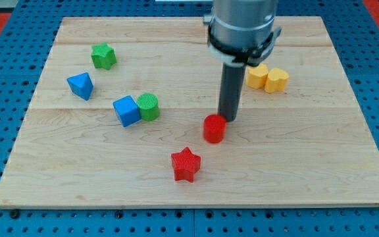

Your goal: Move the green circle and blue cube left a bit

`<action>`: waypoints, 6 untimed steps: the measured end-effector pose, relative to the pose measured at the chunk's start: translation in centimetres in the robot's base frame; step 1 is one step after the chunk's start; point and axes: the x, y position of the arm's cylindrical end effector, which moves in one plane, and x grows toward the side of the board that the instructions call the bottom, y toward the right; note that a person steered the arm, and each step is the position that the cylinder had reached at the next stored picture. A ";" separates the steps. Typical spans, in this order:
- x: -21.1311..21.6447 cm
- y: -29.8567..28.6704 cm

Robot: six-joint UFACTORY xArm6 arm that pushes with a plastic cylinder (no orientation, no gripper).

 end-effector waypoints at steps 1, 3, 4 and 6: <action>3.3 -1.3; 3.4 -1.1; 2.2 -0.9; 1.3 0.8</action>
